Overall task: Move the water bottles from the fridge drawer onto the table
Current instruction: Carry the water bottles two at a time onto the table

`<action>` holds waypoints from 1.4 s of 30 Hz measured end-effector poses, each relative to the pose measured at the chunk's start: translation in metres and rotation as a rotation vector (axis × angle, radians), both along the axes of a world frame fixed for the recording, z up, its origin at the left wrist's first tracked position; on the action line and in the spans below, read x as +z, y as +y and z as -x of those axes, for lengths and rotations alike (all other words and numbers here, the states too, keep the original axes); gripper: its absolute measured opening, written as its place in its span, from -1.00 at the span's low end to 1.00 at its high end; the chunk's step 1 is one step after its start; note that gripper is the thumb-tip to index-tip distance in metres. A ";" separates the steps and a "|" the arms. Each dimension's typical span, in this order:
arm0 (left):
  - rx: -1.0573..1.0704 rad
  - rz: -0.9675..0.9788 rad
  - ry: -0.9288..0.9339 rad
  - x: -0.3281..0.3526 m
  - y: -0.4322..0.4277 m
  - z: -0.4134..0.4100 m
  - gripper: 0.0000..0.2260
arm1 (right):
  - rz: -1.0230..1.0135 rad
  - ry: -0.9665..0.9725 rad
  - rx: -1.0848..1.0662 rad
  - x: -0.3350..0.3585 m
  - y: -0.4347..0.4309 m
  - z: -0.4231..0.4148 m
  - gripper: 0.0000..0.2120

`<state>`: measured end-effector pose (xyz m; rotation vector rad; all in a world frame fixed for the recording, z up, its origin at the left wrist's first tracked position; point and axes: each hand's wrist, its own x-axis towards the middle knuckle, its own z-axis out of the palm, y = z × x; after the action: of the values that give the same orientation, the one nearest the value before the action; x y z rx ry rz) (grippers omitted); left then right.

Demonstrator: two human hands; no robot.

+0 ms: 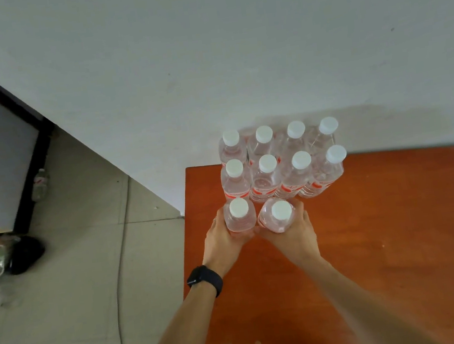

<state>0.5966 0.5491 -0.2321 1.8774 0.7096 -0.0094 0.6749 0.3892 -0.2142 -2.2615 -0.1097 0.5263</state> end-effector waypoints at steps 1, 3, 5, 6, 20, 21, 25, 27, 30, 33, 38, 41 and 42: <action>-0.008 0.007 -0.002 0.001 0.001 0.000 -0.34 | -0.005 -0.012 0.050 -0.004 0.000 -0.001 0.01; -0.037 0.013 0.010 0.001 0.005 -0.002 -0.35 | 0.054 -0.025 0.184 -0.011 -0.004 -0.003 -0.05; -0.069 0.001 0.029 -0.001 0.007 -0.003 -0.35 | 0.113 -0.054 0.252 -0.013 -0.010 -0.006 -0.16; -0.083 -0.013 0.043 -0.004 0.009 -0.003 -0.35 | 0.129 -0.084 0.270 -0.012 -0.011 -0.008 -0.19; -0.104 -0.039 0.091 -0.010 0.012 -0.017 -0.44 | 0.057 0.061 0.152 -0.012 0.000 -0.012 -0.17; -0.115 -0.043 0.097 -0.010 0.014 -0.017 -0.45 | 0.048 0.078 0.175 -0.011 -0.001 -0.013 -0.17; -0.142 -0.056 0.121 -0.012 0.016 -0.018 -0.49 | 0.009 0.095 0.227 -0.014 -0.001 -0.020 -0.20; -0.135 -0.059 0.138 -0.013 0.016 -0.018 -0.49 | -0.007 0.088 0.250 -0.016 -0.001 -0.023 -0.21; -0.127 -0.073 0.152 -0.012 0.015 -0.019 -0.50 | -0.045 0.159 0.219 -0.014 0.000 -0.027 -0.34; -0.136 -0.077 0.168 -0.008 0.014 -0.019 -0.45 | -0.049 0.231 0.214 -0.009 0.001 -0.029 -0.43; -0.171 -0.077 0.221 0.005 0.014 -0.016 -0.35 | 0.022 0.248 0.239 -0.005 -0.006 -0.031 -0.21; -0.154 -0.090 0.267 0.016 0.014 -0.006 -0.23 | 0.050 0.272 0.208 0.001 -0.016 -0.025 -0.12; -0.156 -0.100 0.302 0.020 0.013 -0.001 -0.20 | 0.054 0.280 0.201 0.005 -0.021 -0.021 -0.14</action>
<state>0.5975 0.5623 -0.2117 2.0469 0.7766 -0.3693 0.6958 0.3682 -0.2095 -2.2163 -0.1840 0.9568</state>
